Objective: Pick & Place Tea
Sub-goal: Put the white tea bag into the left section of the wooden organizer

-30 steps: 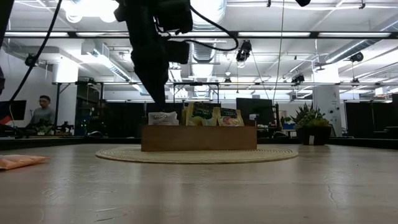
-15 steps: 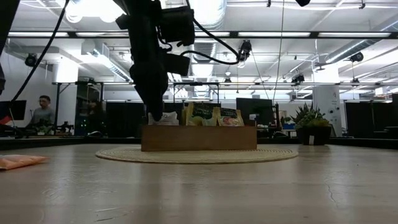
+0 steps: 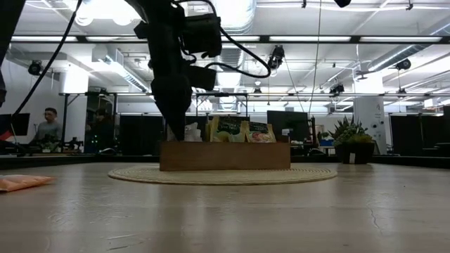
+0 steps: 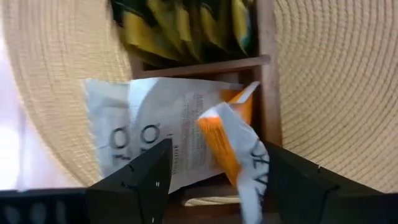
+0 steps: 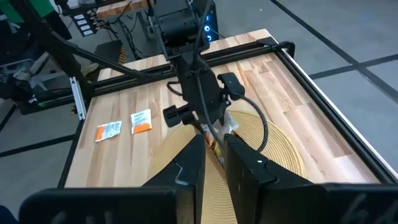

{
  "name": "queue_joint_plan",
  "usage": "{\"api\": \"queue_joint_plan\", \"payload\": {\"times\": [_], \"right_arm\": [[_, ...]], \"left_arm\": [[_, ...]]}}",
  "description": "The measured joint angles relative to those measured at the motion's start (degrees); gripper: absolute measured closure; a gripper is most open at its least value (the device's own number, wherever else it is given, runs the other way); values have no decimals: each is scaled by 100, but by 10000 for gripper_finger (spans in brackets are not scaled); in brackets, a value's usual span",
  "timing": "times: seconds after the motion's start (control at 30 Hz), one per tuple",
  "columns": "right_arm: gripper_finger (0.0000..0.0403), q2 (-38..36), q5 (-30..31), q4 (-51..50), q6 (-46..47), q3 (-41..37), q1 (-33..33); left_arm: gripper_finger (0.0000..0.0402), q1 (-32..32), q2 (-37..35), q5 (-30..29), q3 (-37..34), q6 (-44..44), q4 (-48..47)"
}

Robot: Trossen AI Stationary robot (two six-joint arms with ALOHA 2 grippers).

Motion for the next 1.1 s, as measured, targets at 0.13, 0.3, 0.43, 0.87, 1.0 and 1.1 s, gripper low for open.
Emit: {"api": "queue_joint_plan", "payload": {"times": [0.13, 0.3, 0.43, 0.87, 1.0, 1.1], "right_arm": [[346, 0, 0, 5, 7, 2, 1], [346, 0, 0, 12, 29, 2, -2], [346, 0, -1, 14, 28, 2, 0], [346, 0, -3, 16, -19, 2, -1], [346, 0, -3, 14, -19, 2, -1], [346, 0, -4, 13, -19, 2, 0]], "left_arm": [[175, -2, 118, 45, 14, -12, -33], [233, -2, 148, 60, 138, -55, -199], [299, -2, 148, 60, 300, -99, -434], [399, 9, 146, 62, 557, 78, -672], [400, 9, 144, 60, 556, -25, -704], [400, 9, 144, 62, 553, -166, -704]]}}
